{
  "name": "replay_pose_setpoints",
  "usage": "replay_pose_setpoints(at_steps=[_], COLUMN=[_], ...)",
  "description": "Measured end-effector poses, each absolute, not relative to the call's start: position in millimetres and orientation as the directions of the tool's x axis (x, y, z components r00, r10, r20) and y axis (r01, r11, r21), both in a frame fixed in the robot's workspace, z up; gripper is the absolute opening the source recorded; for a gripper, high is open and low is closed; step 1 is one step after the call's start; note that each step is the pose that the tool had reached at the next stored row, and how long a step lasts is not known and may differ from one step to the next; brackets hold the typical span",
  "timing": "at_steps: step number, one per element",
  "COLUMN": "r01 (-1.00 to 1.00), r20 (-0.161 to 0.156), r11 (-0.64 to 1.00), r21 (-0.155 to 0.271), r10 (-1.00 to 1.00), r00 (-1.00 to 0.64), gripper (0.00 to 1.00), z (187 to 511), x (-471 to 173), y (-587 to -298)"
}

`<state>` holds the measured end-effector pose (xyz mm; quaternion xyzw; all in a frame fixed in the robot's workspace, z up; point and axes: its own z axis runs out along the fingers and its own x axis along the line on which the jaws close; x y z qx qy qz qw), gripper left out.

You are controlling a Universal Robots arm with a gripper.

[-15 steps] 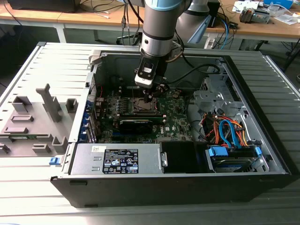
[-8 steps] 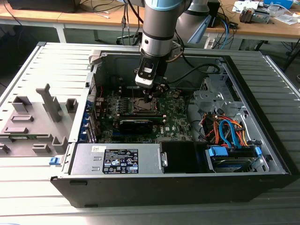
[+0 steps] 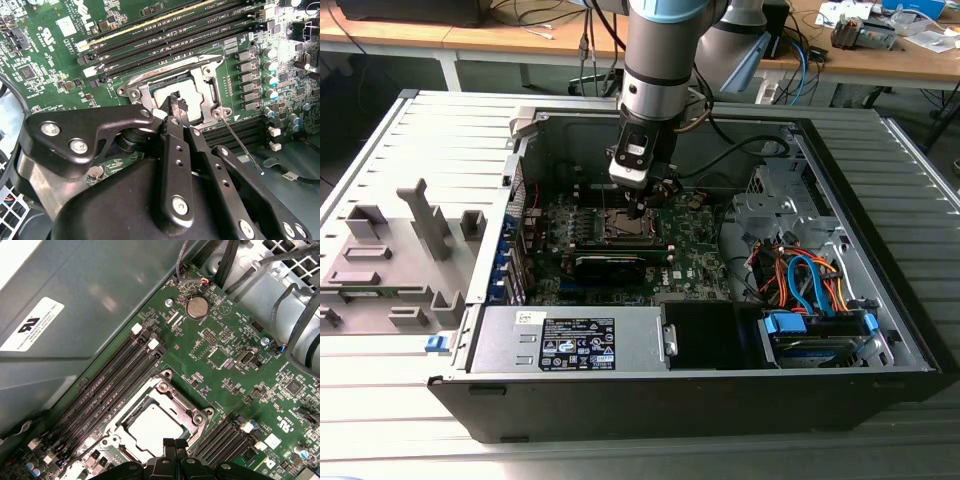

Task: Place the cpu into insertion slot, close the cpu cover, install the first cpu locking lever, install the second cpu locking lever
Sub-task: 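Install the first cpu locking lever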

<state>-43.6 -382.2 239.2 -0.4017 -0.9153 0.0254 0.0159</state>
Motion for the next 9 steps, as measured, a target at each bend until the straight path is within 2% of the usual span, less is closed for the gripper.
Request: replay_pose_setpoints(at_steps=[9], r01=[0.727], r20=[0.009], r11=[0.684], r21=[-0.059], r10=[0.729], r00=[-0.685], gripper=[0.11], z=[239.2], x=[-43.6], y=[-382.2])
